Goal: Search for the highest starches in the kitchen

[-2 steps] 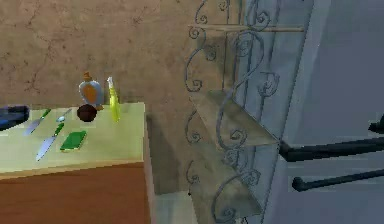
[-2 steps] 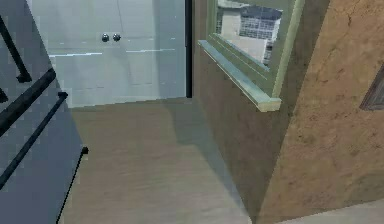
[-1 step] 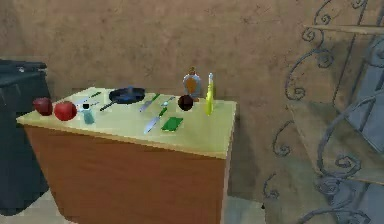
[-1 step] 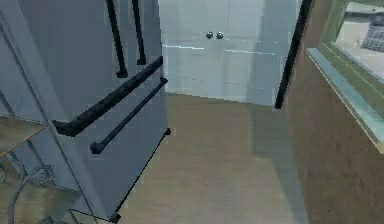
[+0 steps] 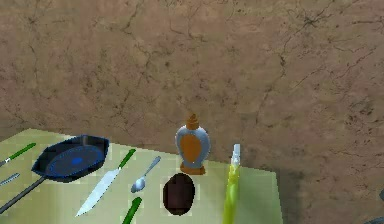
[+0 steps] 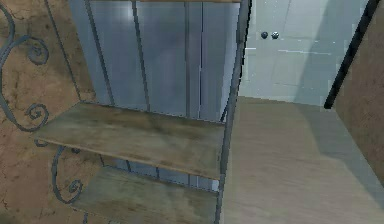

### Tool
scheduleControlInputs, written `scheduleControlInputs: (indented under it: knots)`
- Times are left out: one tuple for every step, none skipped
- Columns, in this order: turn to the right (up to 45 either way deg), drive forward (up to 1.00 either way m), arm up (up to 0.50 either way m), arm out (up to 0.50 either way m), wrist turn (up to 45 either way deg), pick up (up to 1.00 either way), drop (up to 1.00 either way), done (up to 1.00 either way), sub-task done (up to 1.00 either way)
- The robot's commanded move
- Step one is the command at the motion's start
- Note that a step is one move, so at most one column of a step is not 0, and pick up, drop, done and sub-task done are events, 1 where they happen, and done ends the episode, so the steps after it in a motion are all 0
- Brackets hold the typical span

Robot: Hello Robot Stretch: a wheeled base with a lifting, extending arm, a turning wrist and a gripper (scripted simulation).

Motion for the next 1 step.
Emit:
scheduleControlInputs:
  knots:
    - [0.0,0.00,0.00,0.00,0.0,0.00,0.00,1.00,0.00]
